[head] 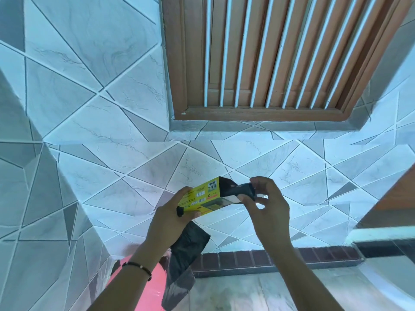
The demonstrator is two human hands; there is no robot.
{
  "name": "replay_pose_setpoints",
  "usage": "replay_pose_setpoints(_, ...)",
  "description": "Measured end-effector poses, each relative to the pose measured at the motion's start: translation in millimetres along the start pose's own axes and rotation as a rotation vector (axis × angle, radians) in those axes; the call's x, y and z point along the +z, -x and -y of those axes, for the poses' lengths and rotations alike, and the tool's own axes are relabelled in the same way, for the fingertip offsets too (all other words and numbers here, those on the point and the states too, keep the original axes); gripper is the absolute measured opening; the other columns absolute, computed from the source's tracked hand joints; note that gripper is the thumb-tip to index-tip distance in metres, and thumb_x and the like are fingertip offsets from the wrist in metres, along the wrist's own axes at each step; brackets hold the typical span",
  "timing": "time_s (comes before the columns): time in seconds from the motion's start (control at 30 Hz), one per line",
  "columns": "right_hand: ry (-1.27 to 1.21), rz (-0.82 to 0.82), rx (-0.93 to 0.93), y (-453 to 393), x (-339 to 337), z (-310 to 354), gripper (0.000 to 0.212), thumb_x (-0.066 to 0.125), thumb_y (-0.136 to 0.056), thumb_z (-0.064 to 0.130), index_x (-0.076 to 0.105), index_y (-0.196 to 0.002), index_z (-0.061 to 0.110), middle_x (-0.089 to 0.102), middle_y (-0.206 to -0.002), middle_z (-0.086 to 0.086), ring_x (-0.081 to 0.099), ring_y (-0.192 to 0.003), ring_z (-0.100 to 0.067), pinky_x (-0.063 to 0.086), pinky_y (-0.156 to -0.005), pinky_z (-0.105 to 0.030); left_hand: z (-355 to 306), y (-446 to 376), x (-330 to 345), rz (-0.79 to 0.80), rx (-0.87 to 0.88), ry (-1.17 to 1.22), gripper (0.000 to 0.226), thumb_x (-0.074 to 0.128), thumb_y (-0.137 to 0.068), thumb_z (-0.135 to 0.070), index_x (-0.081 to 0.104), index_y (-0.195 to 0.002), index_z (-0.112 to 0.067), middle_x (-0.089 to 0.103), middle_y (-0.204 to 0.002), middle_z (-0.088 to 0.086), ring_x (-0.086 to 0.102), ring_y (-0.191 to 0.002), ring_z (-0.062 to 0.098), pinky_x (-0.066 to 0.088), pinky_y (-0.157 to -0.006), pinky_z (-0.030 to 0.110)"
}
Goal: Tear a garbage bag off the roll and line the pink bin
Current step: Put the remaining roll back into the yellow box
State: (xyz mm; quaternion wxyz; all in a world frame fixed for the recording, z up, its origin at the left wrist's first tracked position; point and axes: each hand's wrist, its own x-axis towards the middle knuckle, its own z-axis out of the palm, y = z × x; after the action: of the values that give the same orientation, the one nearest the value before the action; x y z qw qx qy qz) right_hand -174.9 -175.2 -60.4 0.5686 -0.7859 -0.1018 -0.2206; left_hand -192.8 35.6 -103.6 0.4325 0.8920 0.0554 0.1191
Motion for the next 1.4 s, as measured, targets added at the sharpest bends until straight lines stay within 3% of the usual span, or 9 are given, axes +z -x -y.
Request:
replay_pose_setpoints(0.13, 0.169, 0.008, -0.103, 7, 9, -10, 0.014, 0.06, -0.087, 0.022, 0.066, -0.1, 0.023, 0.066, -0.098, 0.012, 0.053, -0.087, 0.005, 0.043, -0.078, -0.01, -4, 0, 5, -0.012, 0.002, -0.016, 0.056, 0.07, -0.08, -0.035, 0.046, -0.13, -0.04, 0.068, -0.106, -0.007, 0.064, -0.09, 0.021, 0.051, -0.083, 0.03)
replay_pose_setpoints(0.23, 0.283, 0.042, -0.191, 10, 16, -22, 0.026, 0.051, -0.089, 0.03, 0.067, -0.106, 0.018, 0.06, -0.105, 0.01, 0.046, -0.1, -0.006, 0.042, -0.089, -0.028, -7, -2, 5, -0.012, 0.017, -0.077, 0.055, 0.068, -0.082, -0.035, 0.044, -0.131, -0.04, 0.069, -0.107, -0.005, 0.065, -0.09, 0.022, 0.052, -0.084, 0.032)
replay_pose_setpoints(0.33, 0.321, -0.077, -0.129, 3, 13, -27, 0.037, 0.061, -0.084, 0.028, 0.058, -0.118, 0.015, 0.055, -0.12, 0.001, 0.045, -0.112, -0.016, 0.028, -0.097, -0.021, -7, -4, 5, -0.007, 0.012, -0.082, 0.055, 0.067, -0.082, -0.035, 0.043, -0.131, -0.041, 0.069, -0.108, -0.006, 0.065, -0.091, 0.022, 0.053, -0.086, 0.034)
replay_pose_setpoints(0.43, 0.068, -0.065, 0.188, -5, 11, -27, 0.055, 0.074, -0.079, 0.021, 0.048, -0.127, 0.017, 0.05, -0.122, 0.008, 0.047, -0.111, -0.01, 0.036, -0.095, -0.026, -8, -9, 8, -0.001, 0.011, -0.062, 0.055, 0.068, -0.081, -0.037, 0.044, -0.13, -0.04, 0.068, -0.104, -0.008, 0.065, -0.09, 0.021, 0.054, -0.086, 0.033)
replay_pose_setpoints(0.5, -0.227, 0.019, 0.394, -11, 14, -27, 0.044, 0.077, -0.075, 0.018, 0.054, -0.113, 0.02, 0.061, -0.107, 0.008, 0.057, -0.099, -0.016, 0.044, -0.084, -0.025, -10, -12, 12, 0.009, 0.015, -0.073, 0.056, 0.069, -0.08, -0.037, 0.044, -0.131, -0.041, 0.065, -0.096, -0.01, 0.062, -0.084, 0.017, 0.053, -0.083, 0.03)
replay_pose_setpoints(0.63, -0.482, 0.035, 0.495, -20, 23, -35, 0.034, 0.068, -0.067, 0.025, 0.062, -0.1, 0.021, 0.067, -0.091, -0.004, 0.061, -0.087, -0.023, 0.049, -0.079, -0.03, -16, -23, 20, 0.034, 0.006, -0.102, 0.06, 0.068, -0.08, -0.039, 0.041, -0.133, -0.044, 0.06, -0.088, -0.009, 0.057, -0.08, 0.014, 0.05, -0.08, 0.029)
replay_pose_setpoints(0.83, -0.257, 0.147, 0.317, -36, 41, -41, 0.031, 0.054, -0.088, 0.04, 0.054, -0.119, 0.034, 0.063, -0.111, 0.015, 0.064, -0.102, -0.011, 0.053, -0.09, -0.036, -22, -43, 29, 0.06, 0.002, -0.137, 0.061, 0.067, -0.081, -0.042, 0.039, -0.135, -0.045, 0.063, -0.089, -0.008, 0.064, -0.087, 0.019, 0.052, -0.082, 0.032)
replay_pose_setpoints(1.1, -0.222, 0.155, 0.285, -80, 54, -60, 0.05, 0.035, -0.088, 0.047, 0.05, -0.132, 0.028, 0.064, -0.12, 0.003, 0.064, -0.105, -0.015, 0.053, -0.091, -0.037, -27, -83, 35, 0.042, 0.009, -0.148, 0.059, 0.065, -0.082, -0.045, 0.038, -0.134, -0.045, 0.069, -0.098, -0.007, 0.057, -0.076, 0.011, 0.052, -0.081, 0.03)
replay_pose_setpoints(1.4, -0.117, 0.342, 0.214, -113, 61, -79, 0.061, 0.028, -0.084, 0.061, 0.035, -0.139, 0.035, 0.046, -0.14, 0.005, 0.053, -0.121, -0.014, 0.046, -0.102, -0.035, -29, -114, 42, 0.014, -0.024, -0.21, 0.062, 0.065, -0.081, -0.047, 0.035, -0.136, -0.047, 0.069, -0.11, -0.008, 0.065, -0.097, 0.018, 0.052, -0.087, 0.032)
